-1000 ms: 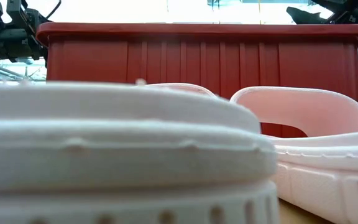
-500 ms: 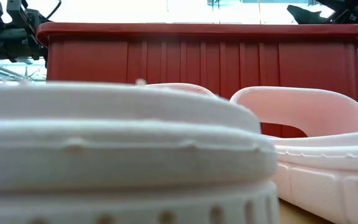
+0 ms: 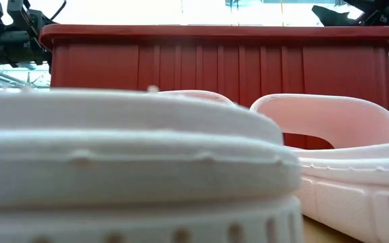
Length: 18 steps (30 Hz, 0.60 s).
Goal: Pick and place slides into bin
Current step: Put the black slipper into the red container
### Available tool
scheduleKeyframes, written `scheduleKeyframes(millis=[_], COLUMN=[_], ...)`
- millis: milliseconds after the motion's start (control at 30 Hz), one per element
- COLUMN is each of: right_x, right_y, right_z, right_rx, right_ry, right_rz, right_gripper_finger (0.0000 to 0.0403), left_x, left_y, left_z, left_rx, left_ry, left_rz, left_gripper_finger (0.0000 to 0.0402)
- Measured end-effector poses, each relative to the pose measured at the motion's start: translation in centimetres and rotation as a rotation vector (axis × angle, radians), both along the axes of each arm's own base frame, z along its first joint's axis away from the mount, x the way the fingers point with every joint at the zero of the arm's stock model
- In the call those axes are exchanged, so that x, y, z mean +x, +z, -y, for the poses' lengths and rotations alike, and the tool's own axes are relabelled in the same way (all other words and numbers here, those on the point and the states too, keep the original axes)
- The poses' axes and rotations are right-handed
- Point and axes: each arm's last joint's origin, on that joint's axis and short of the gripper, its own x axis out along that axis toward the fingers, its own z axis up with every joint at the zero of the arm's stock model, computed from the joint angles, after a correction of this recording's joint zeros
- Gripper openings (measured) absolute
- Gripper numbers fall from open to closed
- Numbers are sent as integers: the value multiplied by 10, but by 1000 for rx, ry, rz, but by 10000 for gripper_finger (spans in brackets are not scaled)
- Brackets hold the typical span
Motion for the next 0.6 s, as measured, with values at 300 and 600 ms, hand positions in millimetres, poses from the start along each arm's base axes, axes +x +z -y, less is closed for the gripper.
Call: scheduleKeyframes(millis=[300,600], right_x=[0,-1], right_y=[0,1], right_z=[0,0], right_rx=[17,52], right_ry=[8,26], right_rz=[4,17], right_gripper_finger=[212,212], left_x=[0,-1], left_y=[0,4], left_z=[0,0], left_rx=[-38,-25], left_ry=[-9,2], left_rz=[5,51], left_gripper_finger=[198,198])
